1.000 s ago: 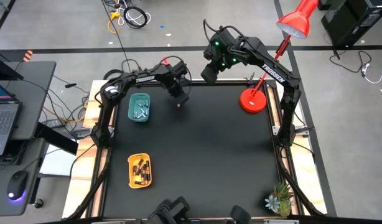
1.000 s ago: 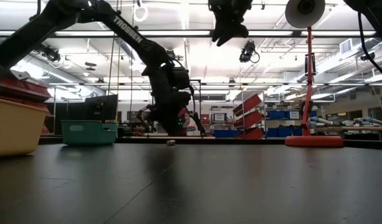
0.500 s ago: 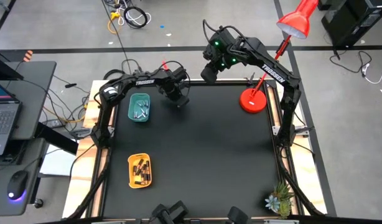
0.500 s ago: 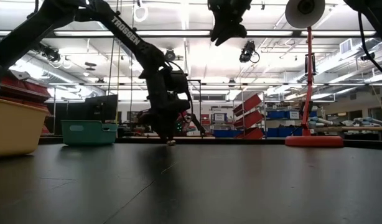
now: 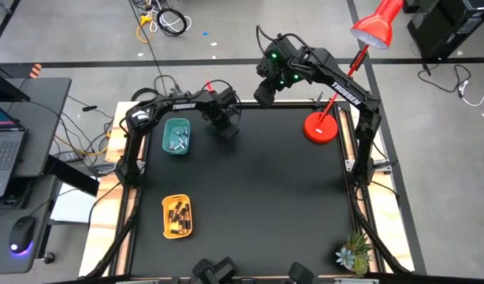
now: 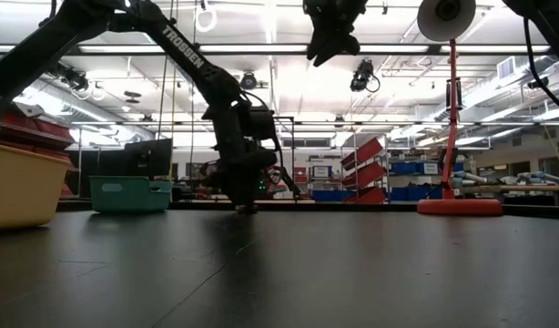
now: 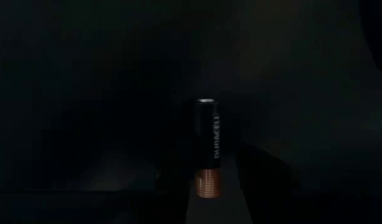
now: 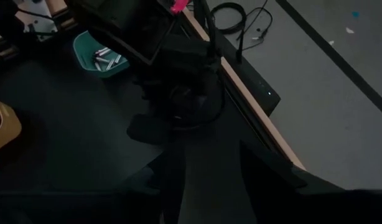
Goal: Sort batteries
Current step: Put the black and yellow battery into the yellow bin, then return to Home Position
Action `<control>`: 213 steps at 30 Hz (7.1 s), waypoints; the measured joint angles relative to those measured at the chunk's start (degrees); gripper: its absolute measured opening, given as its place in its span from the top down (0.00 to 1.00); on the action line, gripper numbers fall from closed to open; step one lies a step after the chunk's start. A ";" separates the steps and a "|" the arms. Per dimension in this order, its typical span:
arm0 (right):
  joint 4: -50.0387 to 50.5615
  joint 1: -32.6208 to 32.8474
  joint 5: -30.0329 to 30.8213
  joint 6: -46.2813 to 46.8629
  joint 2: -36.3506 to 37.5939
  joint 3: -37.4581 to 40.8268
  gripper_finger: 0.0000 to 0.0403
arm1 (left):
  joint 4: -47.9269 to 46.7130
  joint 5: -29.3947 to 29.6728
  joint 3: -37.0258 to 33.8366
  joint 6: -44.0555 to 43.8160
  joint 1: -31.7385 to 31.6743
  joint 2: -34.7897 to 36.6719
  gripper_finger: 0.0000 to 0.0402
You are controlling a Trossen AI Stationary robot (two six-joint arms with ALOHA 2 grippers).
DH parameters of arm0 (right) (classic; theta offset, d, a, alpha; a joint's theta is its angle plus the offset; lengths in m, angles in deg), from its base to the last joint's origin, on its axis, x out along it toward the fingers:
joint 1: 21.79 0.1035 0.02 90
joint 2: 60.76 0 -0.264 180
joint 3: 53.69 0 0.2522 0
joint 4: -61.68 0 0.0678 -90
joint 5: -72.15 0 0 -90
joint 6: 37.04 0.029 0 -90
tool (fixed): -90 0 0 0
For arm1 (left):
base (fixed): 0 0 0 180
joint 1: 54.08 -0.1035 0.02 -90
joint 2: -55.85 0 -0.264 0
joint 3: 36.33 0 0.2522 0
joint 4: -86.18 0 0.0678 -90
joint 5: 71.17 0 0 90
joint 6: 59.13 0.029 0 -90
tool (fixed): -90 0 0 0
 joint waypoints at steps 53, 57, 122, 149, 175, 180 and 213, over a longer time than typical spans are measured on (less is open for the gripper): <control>-31.36 -2.32 -6.23 -2.72 -0.68 12.46 0.61 | -12.81 -28.94 -41.41 -32.65 26.81 66.35 0.91; -39.62 -1.95 -8.63 -0.06 -0.68 16.14 0.61 | 2.43 -25.42 -50.12 -50.42 35.70 71.46 0.91; -78.44 4.98 -1.57 25.36 93.09 111.29 0.87 | 6.81 41.01 -48.22 -34.23 47.95 113.37 0.92; -77.75 4.98 -1.80 22.82 92.32 112.41 0.87 | 34.77 40.97 -74.64 -34.33 47.91 113.35 0.92; -82.79 6.21 -2.07 22.74 109.61 132.03 0.88 | 46.51 40.13 -84.89 -34.31 47.86 118.58 0.92; -77.56 6.30 -2.10 22.77 109.75 132.43 0.87 | 46.37 40.13 -84.89 -34.31 47.84 120.89 0.92; -77.78 20.83 -2.05 22.74 109.50 132.41 0.88 | 46.44 40.62 -84.94 -23.36 47.84 120.96 0.92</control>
